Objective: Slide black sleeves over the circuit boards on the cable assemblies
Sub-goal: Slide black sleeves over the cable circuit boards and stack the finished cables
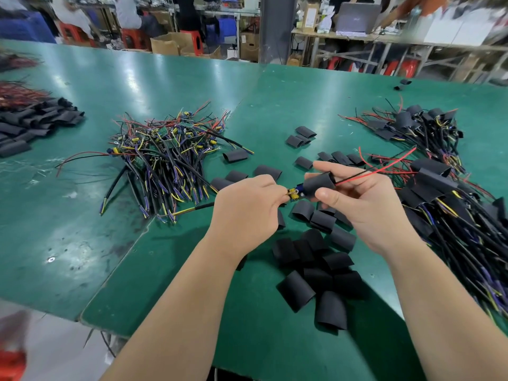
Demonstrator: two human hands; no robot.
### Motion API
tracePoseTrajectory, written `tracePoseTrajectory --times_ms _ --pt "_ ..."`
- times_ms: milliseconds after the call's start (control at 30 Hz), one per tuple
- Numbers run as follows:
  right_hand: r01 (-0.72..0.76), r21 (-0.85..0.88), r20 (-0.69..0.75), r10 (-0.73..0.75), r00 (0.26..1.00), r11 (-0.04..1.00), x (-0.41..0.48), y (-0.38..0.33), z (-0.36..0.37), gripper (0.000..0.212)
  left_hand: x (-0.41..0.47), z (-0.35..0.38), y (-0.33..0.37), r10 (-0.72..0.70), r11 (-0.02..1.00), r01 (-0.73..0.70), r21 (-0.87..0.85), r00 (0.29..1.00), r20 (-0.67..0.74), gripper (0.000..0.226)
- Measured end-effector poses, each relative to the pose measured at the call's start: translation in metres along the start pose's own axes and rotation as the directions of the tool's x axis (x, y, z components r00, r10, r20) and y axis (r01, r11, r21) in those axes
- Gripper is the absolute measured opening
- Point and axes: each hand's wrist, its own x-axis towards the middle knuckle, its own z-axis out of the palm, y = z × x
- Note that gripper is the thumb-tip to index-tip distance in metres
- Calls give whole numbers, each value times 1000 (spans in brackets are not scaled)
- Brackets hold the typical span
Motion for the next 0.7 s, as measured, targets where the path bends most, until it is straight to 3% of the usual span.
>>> tracePoseTrajectory --times_ms 333,467,567,700 --pt "-50 111 -61 57 996 993 2 14 6 37 1 -2 8 -134 989 136 -60 990 44 40" --pt "-36 88 -64 41 997 996 2 13 6 37 1 2 7 -150 985 156 -78 986 75 36" --pt "-28 -4 -87 27 996 1000 2 12 7 36 3 4 2 -192 960 206 -190 977 94 22" --pt "-66 211 -106 90 990 975 2 10 8 28 5 3 -1 -220 902 228 -367 973 64 24"
